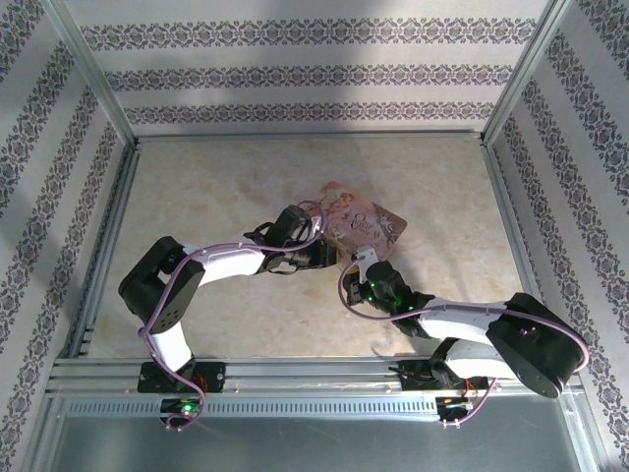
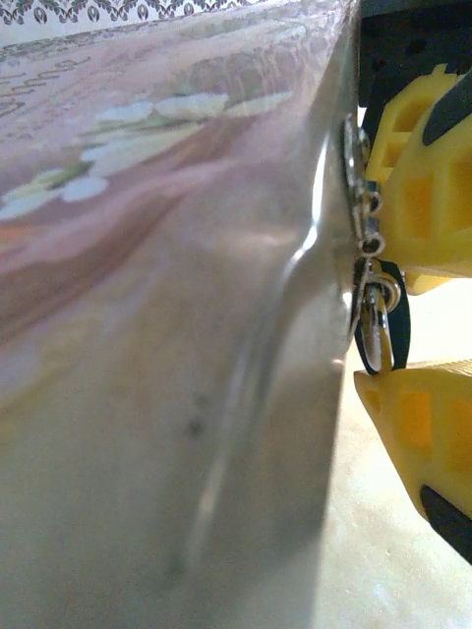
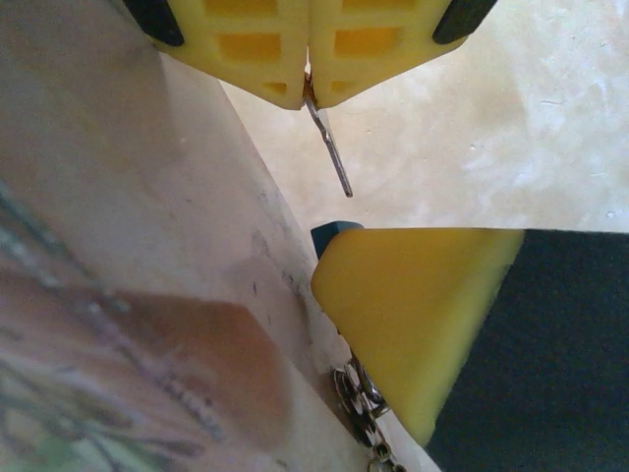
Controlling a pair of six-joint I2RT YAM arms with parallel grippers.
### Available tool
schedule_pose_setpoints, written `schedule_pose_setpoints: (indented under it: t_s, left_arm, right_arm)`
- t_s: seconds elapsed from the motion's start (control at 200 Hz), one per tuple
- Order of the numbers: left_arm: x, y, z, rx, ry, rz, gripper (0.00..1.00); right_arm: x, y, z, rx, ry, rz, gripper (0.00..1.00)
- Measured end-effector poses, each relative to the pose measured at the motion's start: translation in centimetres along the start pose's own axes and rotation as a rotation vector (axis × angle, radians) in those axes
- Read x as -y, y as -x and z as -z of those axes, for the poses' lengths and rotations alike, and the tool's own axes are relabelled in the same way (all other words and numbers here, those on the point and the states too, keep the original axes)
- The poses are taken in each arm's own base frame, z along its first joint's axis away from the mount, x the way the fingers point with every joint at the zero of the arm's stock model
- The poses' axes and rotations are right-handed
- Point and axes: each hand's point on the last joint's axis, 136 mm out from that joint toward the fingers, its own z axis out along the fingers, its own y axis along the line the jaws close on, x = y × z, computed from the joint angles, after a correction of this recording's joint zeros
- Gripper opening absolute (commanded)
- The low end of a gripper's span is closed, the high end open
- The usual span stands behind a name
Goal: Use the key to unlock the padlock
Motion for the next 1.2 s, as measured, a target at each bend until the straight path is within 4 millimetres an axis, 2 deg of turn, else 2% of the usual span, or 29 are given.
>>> schedule_pose_setpoints:
  t_s: [0.755, 1.199]
  left_arm:
    - [0.2, 0.1, 0.1, 0.003, -0.004, -0.002, 0.12]
    - [0.2, 0.1, 0.1, 0.003, -0.004, -0.002, 0.12]
  right_arm:
    - [-0.1, 1.1, 0.1, 0.054, 0.002, -0.005, 0.00]
    - [0.1, 0.7, 0.1, 0.046, -0.002, -0.003, 0.00]
